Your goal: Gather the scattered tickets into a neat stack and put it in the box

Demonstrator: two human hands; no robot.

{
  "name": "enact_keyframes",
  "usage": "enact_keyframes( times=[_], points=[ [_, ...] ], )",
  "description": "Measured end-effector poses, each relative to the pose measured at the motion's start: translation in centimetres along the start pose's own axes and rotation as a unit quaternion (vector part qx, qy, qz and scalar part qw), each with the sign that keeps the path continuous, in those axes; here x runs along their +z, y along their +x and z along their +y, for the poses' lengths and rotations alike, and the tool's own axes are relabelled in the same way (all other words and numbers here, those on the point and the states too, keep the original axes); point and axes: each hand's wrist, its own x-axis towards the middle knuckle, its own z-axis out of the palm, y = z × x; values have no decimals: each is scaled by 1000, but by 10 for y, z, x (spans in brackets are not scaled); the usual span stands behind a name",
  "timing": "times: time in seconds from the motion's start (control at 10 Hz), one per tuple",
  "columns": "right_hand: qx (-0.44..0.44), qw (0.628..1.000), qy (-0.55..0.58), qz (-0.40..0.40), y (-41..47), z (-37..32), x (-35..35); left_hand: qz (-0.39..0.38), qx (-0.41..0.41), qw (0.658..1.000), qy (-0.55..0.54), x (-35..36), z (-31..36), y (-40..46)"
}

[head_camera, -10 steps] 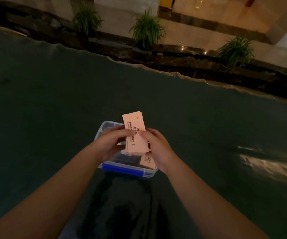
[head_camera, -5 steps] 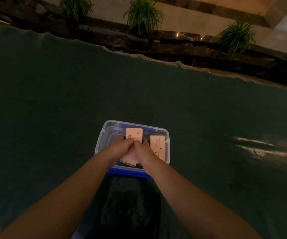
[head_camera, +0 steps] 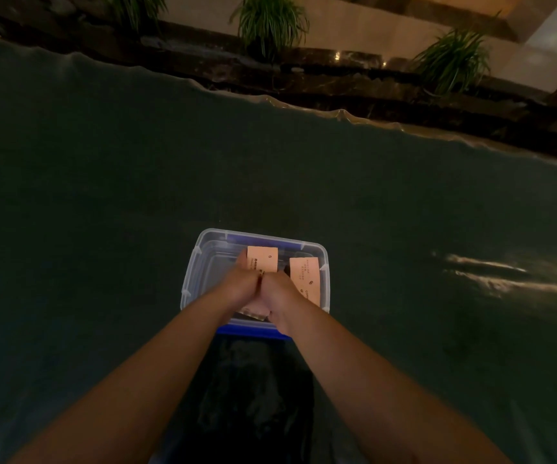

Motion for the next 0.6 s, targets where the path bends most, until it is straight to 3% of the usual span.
enact_keyframes(
  times=[0.3,0.5,0.6],
  points=[
    [-14,999,42,-32,-4,2,-11,-30,24,999,-7,-8,-1,2],
    [-58,995,-77,11,-8,4,-20,-2,32,998,62,-18,6,-5],
    [-129,986,-98,28,-12,10,-29,20,65,993,100,-21,9,-16]
  ],
)
